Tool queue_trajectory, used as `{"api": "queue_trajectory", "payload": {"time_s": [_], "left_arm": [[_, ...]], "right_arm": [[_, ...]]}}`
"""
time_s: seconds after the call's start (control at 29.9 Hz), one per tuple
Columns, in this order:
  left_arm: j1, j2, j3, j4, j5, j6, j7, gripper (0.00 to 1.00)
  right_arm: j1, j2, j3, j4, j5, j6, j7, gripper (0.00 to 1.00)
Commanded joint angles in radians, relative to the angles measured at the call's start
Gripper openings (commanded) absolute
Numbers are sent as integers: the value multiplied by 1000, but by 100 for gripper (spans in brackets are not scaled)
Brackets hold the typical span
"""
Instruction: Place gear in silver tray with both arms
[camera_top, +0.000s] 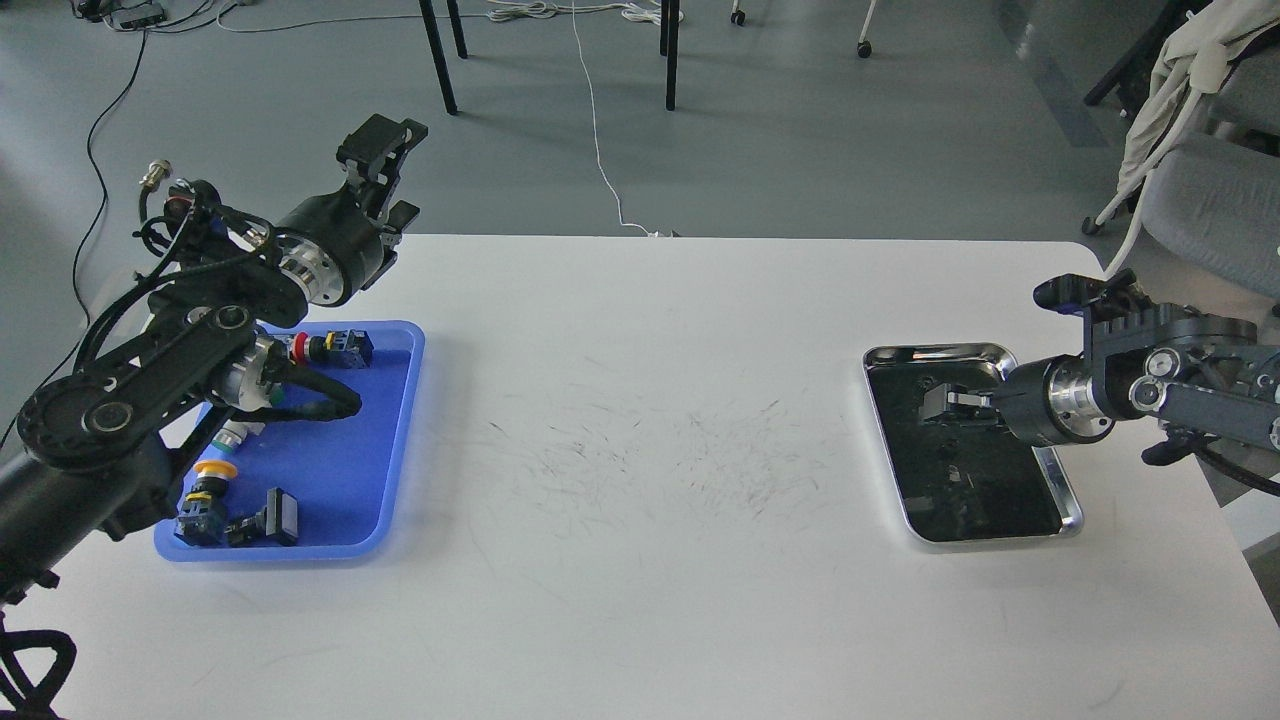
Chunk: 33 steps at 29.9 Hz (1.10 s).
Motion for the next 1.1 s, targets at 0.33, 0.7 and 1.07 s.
{"api": "queue_trajectory", "payload": {"time_s": [0.33,0.7,1.07], "left_arm": [[-3,-7,-21,35,-15,21,-1,98],[-17,-159,-211,182,-227,23,-1,98],[-6,-303,-380,285,-270,12,-21,98]], "right_arm": [[-66,-39,699,-207,643,-36,2,99],[-498,47,998,-199,1173,90,92,99],[-650,165,1138,-171,1175,90,115,99]]}}
